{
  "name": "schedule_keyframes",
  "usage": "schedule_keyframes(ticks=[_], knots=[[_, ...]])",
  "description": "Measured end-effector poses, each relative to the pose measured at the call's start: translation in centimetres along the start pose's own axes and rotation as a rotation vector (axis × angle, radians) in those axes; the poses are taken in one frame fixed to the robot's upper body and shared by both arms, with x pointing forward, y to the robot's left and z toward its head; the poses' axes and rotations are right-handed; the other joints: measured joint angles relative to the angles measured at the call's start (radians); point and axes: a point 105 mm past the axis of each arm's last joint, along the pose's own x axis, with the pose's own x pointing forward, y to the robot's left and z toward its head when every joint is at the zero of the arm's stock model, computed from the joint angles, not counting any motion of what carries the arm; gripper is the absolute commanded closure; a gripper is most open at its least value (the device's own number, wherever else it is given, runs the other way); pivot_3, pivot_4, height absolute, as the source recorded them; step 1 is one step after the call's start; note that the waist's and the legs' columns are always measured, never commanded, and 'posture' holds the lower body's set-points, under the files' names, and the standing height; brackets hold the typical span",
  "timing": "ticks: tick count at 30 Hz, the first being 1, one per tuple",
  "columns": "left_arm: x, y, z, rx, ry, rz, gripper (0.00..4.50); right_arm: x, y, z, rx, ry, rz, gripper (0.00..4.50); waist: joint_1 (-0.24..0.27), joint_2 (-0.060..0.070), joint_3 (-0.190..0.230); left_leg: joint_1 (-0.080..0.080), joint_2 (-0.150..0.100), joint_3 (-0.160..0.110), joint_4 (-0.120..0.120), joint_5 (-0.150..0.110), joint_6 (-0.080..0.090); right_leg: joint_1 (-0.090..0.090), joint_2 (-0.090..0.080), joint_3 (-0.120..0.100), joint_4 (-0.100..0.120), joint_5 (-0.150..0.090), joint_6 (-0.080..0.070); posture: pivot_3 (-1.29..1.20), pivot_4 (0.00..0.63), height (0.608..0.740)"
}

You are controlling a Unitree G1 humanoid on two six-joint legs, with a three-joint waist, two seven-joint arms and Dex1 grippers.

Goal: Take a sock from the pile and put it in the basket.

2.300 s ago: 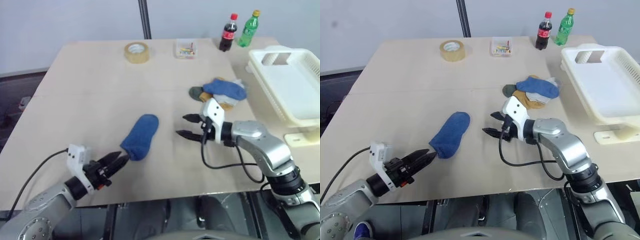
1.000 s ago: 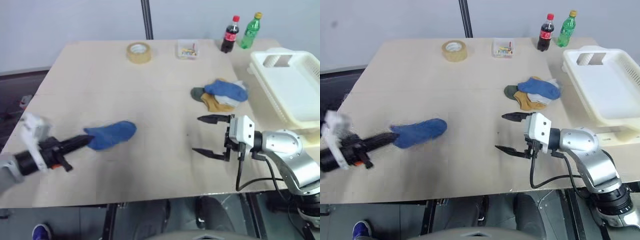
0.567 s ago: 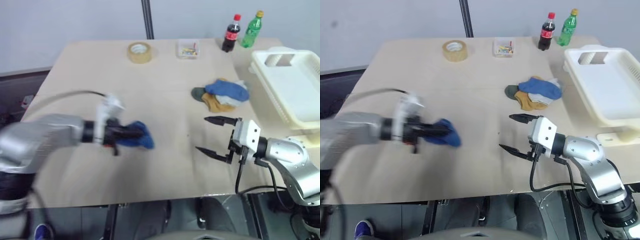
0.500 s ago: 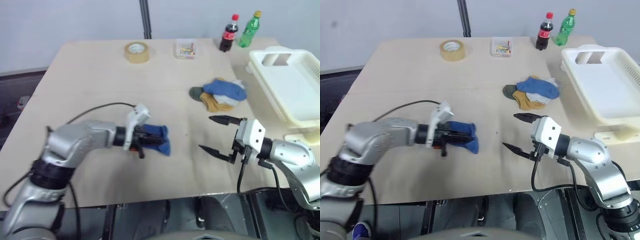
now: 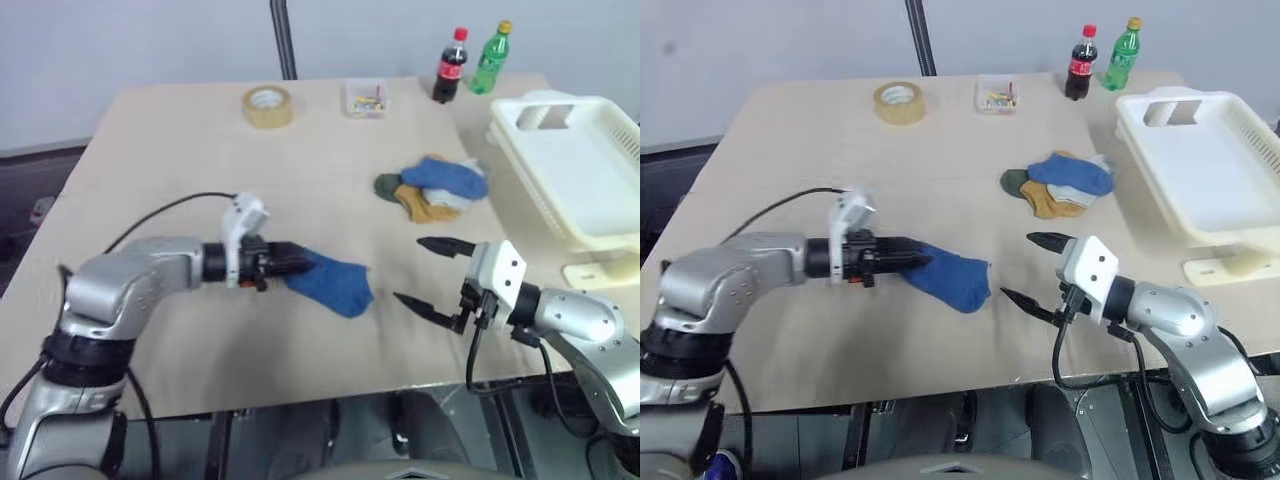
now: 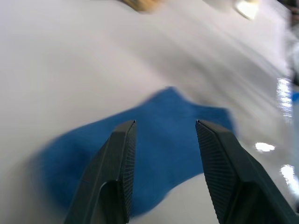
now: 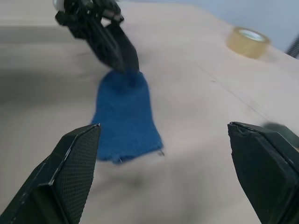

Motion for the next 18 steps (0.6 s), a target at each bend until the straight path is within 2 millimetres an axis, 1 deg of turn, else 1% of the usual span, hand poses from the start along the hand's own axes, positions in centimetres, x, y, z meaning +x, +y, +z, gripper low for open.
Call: schedule_keyframes(ticks=[2, 4, 6, 7, 8, 10, 11, 12, 13, 15, 17, 18], knots=[[-0.9, 0.6, -1.1, 0.057, -0.003, 0.056, 2.35, 0.2, -0.2, -0.7, 0.023, 0.033, 0.021, 0.00, 0.005, 0.000, 0.000, 0.000, -0.001, 0.000, 0.000, 0.000, 0.000, 0.000, -0.001, 0.001, -0.001, 0.000, 0.000, 0.00, 0.150, 0.740], [-1.0, 0.8, -1.7, 0.085, -0.006, 0.080, 2.35, 0.1, -0.3, -1.4, 0.049, 0.068, 0.024, 0.00, 0.016, 0.000, 0.000, -0.002, 0.000, -0.001, 0.000, 0.000, 0.000, 0.000, -0.001, 0.000, -0.001, 0.000, 0.000, 0.00, 0.150, 0.740], [-1.0, 1.0, -2.0, 0.119, -0.016, 0.105, 2.35, 0.6, -0.2, -2.0, 0.070, 0.100, 0.036, 0.00, 0.019, 0.000, 0.000, -0.001, 0.000, -0.001, 0.000, 0.000, 0.000, 0.000, -0.002, 0.000, -0.001, 0.000, 0.000, 0.00, 0.150, 0.740], [-0.8, 1.2, -2.3, 0.131, -0.029, 0.119, 2.35, 1.0, -0.4, -2.6, 0.076, 0.124, 0.038, 0.00, 0.019, 0.000, 0.000, -0.001, 0.000, 0.000, 0.000, 0.000, 0.000, 0.000, -0.002, 0.000, -0.001, 0.000, -0.002, 0.00, 0.150, 0.740], [0.1, 1.6, -3.2, 0.131, -0.036, 0.132, 2.35, 1.9, -0.7, -3.6, 0.096, 0.151, 0.026, 0.00, 0.020, 0.000, -0.001, -0.001, 0.000, 0.000, 0.000, 0.000, 0.000, 0.000, -0.002, 0.000, -0.001, -0.002, -0.004, 0.00, 0.150, 0.740], [0.6, 2.2, -3.8, 0.117, -0.040, 0.164, 2.35, 2.5, -0.9, -4.2, 0.109, 0.169, 0.016, 0.00, 0.020, 0.000, -0.001, -0.002, 0.000, -0.001, 0.001, 0.000, 0.000, -0.001, -0.001, -0.001, -0.001, -0.001, -0.003, 0.00, 0.150, 0.740], [1.0, 2.9, -3.9, 0.103, -0.052, 0.204, 2.35, 3.0, -1.3, -4.7, 0.119, 0.181, 0.000, 0.00, 0.020, 0.000, -0.001, -0.001, 0.000, -0.001, 0.001, 0.000, 0.000, 0.000, -0.001, -0.001, 0.000, 0.000, -0.001, 0.00, 0.150, 0.740], [1.3, 3.3, -3.9, 0.098, -0.056, 0.222, 2.35, 3.3, -1.5, -4.9, 0.123, 0.185, -0.009, 0.00, 0.020, 0.000, -0.001, -0.002, -0.001, -0.001, 0.002, 0.000, 0.000, -0.001, 0.000, -0.002, 0.000, 0.000, 0.000, 0.00, 0.150, 0.740], [2.0, 4.1, -4.1, 0.102, -0.046, 0.260, 2.35, 4.2, -1.8, -5.2, 0.140, 0.186, -0.027, 0.00, 0.019, 0.000, -0.001, -0.002, -0.001, -0.001, 0.003, 0.000, 0.000, -0.001, 0.000, -0.002, 0.001, 0.001, 0.000, 0.00, 0.150, 0.740], [2.4, 4.5, -4.2, 0.100, -0.045, 0.285, 2.35, 4.8, -1.9, -5.4, 0.145, 0.188, -0.032, 0.00, 0.018, 0.000, -0.001, -0.002, -0.001, -0.001, 0.003, 0.001, -0.001, -0.001, 0.000, -0.002, 0.001, 0.001, 0.000, 0.00, 0.150, 0.740], [3.1, 5.0, -3.9, 0.105, -0.054, 0.307, 2.35, 5.7, -1.7, -6.1, 0.148, 0.210, -0.026, 0.00, 0.019, 0.000, -0.001, -0.002, -0.001, -0.001, 0.003, 0.002, -0.003, -0.001, 0.000, -0.002, 0.002, 0.001, 0.000, 0.00, 0.150, 0.740], [3.3, 5.0, -3.8, 0.110, -0.054, 0.309, 2.32, 6.0, -1.4, -6.4, 0.152, 0.221, -0.017, 0.24, 0.019, 0.000, -0.001, -0.002, -0.001, -0.001, 0.003, 0.002, -0.003, -0.001, 0.000, -0.002, 0.002, 0.001, 0.000, 0.00, 0.150, 0.740]])
